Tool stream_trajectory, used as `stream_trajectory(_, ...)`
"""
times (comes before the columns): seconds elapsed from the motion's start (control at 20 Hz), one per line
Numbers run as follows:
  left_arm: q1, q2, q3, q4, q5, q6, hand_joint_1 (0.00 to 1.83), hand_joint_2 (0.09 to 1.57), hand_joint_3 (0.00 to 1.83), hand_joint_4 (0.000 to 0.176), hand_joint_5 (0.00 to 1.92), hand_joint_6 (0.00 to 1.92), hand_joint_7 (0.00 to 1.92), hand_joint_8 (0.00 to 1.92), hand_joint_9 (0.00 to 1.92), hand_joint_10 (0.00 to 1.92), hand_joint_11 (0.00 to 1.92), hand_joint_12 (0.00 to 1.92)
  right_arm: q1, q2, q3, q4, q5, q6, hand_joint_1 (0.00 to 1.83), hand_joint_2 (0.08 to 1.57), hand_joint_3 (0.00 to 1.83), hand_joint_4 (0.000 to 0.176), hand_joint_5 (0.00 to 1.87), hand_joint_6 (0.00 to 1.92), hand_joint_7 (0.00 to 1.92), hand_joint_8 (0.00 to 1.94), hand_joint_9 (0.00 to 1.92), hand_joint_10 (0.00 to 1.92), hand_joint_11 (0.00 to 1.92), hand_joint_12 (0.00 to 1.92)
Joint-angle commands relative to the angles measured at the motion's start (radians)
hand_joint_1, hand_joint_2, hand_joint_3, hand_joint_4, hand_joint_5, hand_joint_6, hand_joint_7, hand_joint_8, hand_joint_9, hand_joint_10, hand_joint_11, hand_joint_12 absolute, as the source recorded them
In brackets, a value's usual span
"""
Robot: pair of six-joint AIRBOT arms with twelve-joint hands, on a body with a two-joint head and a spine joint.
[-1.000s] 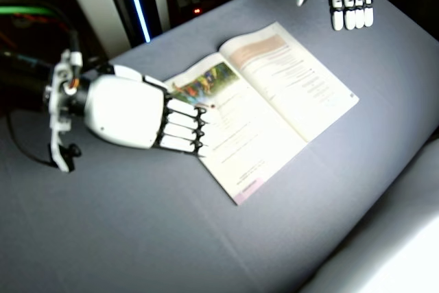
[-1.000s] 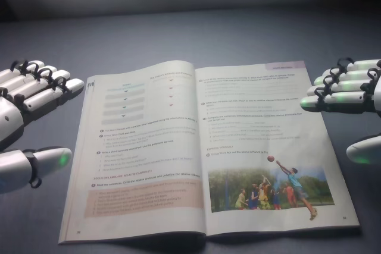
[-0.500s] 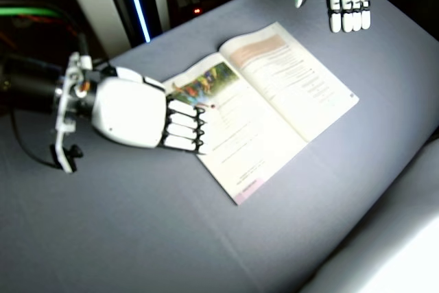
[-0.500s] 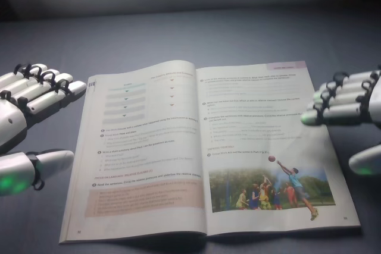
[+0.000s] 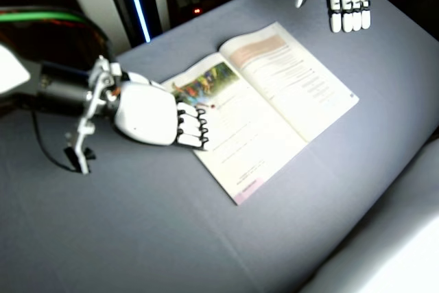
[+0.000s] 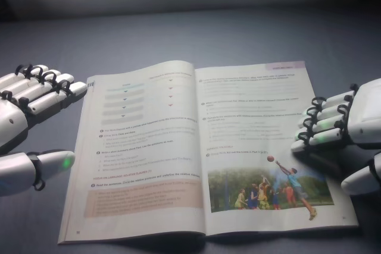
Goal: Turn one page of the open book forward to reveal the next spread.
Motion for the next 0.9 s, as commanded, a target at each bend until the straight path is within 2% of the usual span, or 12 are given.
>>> stream_trajectory(0.0, -0.012, -0.002, 0.008, -0.008, -0.115, -0.003, 0.0, 1.38, 0.0, 0.0, 0.0, 0.0, 0.0, 0.0, 0.0, 0.0, 0.0, 0.0, 0.018, -0.007, 0.008, 0.004, 0.025, 0.024, 0.0, 1.32, 0.0, 0.0, 0.16, 0.01, 0.12, 0.01, 0.08, 0.01, 0.05, 0.06)
stream_trajectory(0.3, -0.013, -0.003, 0.007, -0.008, -0.122, -0.006, 0.0, 1.38, 0.0, 0.0, 0.0, 0.0, 0.0, 0.0, 0.0, 0.0, 0.0, 0.0, 0.033, -0.039, 0.02, 0.019, 0.025, 0.023, 0.0, 1.32, 0.0, 0.0, 0.13, 0.0, 0.09, 0.0, 0.07, 0.0, 0.05, 0.06)
stream_trajectory(0.5, -0.013, -0.003, 0.01, -0.011, -0.13, -0.007, 0.0, 1.37, 0.0, 0.0, 0.0, 0.0, 0.0, 0.0, 0.0, 0.0, 0.0, 0.0, 0.071, -0.076, 0.022, 0.111, 0.031, -0.066, 0.0, 1.3, 0.0, 0.0, 0.12, 0.0, 0.11, 0.01, 0.1, 0.01, 0.07, 0.07)
stream_trajectory(0.7, -0.014, -0.001, 0.015, -0.016, -0.142, -0.007, 0.0, 1.37, 0.0, 0.0, 0.0, 0.0, 0.0, 0.0, 0.0, 0.0, 0.0, 0.0, 0.109, -0.135, 0.041, 0.137, 0.056, -0.086, 0.0, 1.34, 0.01, 0.0, 0.11, 0.01, 0.12, 0.01, 0.09, 0.01, 0.06, 0.06)
stream_trajectory(0.85, -0.014, 0.002, 0.018, -0.026, -0.15, -0.007, 0.0, 1.38, 0.0, 0.0, 0.01, 0.0, 0.01, 0.0, 0.0, 0.0, 0.02, 0.01, 0.11, -0.175, 0.058, 0.215, 0.074, -0.137, 0.0, 1.33, 0.0, 0.0, 0.12, 0.01, 0.12, 0.01, 0.08, 0.0, 0.05, 0.06)
